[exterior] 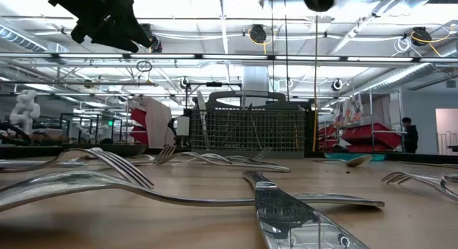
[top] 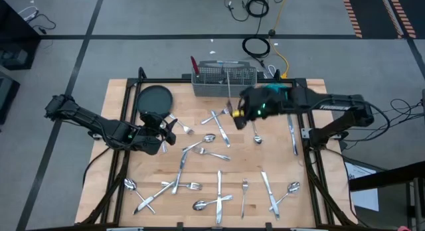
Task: Sort silverware
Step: Put the fork into the silverware organizer
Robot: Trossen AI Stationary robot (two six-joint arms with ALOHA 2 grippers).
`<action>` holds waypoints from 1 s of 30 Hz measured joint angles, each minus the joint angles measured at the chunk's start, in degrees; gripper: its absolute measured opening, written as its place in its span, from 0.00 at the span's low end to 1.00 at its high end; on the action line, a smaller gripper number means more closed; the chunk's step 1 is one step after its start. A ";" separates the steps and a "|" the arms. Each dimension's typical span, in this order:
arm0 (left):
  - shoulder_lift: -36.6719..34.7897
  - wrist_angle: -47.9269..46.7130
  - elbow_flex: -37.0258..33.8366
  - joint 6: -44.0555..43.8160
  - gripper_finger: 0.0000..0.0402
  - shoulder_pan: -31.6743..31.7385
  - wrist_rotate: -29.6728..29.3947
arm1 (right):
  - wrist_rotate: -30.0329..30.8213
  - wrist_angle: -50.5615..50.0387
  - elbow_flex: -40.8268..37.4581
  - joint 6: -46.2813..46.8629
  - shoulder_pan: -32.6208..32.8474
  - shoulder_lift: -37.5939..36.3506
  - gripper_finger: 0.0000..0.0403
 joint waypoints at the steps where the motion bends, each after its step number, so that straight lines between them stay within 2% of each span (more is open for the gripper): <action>1: 0.00 -0.01 0.01 -0.01 0.53 0.00 0.00 | -0.85 2.29 0.26 -0.29 -1.47 -0.02 0.00; 5: 0.00 0.13 0.00 -0.03 0.53 0.00 0.00 | -6.70 7.20 0.28 -1.26 -7.64 -0.01 0.00; 10: 0.00 0.15 0.00 -0.38 0.53 0.00 -0.01 | -12.00 10.69 0.24 0.00 -12.30 0.41 0.00; 17: 0.00 0.75 0.00 -0.46 0.53 0.00 -0.02 | -15.09 22.00 0.21 6.59 -17.37 0.43 0.00; 21: 0.00 3.41 -0.01 -0.47 0.53 0.00 -0.02 | -15.32 23.66 -0.28 7.21 -19.46 0.55 0.00; 26: -0.02 9.15 0.02 0.49 0.53 0.00 0.05 | -17.21 29.54 -7.69 7.63 -20.07 -0.20 0.00; 30: -0.30 16.91 0.02 7.25 0.53 0.00 2.40 | -20.14 41.39 -17.55 11.58 -20.09 -2.48 0.00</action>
